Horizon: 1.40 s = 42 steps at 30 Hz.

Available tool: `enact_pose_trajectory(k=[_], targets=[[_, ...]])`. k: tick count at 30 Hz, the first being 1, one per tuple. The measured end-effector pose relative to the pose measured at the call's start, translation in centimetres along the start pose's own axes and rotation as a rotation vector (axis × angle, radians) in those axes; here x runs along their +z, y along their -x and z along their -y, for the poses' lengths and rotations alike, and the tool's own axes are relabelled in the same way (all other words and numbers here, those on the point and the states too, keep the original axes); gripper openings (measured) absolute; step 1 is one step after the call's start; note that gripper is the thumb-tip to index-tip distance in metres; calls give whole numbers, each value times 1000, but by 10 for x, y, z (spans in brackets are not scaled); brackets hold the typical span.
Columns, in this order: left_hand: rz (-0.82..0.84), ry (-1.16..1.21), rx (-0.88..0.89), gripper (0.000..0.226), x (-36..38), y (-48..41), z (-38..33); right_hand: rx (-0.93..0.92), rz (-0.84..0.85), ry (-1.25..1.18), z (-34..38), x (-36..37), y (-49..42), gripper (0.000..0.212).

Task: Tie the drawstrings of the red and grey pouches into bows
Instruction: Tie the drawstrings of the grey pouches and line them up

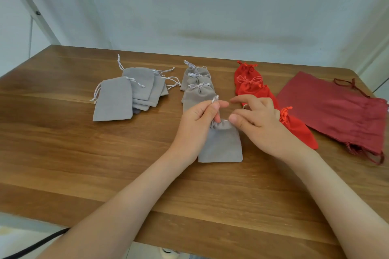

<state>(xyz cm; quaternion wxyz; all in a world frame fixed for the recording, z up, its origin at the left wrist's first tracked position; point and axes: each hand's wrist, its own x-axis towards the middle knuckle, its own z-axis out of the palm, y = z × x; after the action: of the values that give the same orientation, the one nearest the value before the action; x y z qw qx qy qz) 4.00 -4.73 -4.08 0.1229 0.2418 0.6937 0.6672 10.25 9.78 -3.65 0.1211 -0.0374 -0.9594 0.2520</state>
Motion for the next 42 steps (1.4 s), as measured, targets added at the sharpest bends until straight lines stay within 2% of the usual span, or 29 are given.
enact_pose_trajectory(k=[3,6,11,15,17,21,23,26,31,42], targets=[[11,-52,10,32,1,2,1,20,-92,127,-3,2,1,24],[6,-77,10,21,0,1,5,25,-150,204,-4,3,2,28],[20,-50,-23,12,1,0,10,-3,-142,194,-8,-2,2,20],[-5,-35,-55,16,0,-1,10,83,2,-127,-6,-5,1,37],[-28,-14,-77,14,0,-3,10,190,-14,-343,-2,-8,2,42],[-8,7,-130,14,3,-4,11,303,-20,-714,7,-7,2,29],[5,2,-138,17,4,-4,11,289,16,-874,12,-5,2,22],[4,12,-155,19,3,-5,12,225,84,-958,13,0,3,17],[-2,59,-215,14,3,-5,13,125,60,-902,14,7,4,15],[40,86,-168,27,6,-2,13,106,-242,-532,16,23,1,18]])
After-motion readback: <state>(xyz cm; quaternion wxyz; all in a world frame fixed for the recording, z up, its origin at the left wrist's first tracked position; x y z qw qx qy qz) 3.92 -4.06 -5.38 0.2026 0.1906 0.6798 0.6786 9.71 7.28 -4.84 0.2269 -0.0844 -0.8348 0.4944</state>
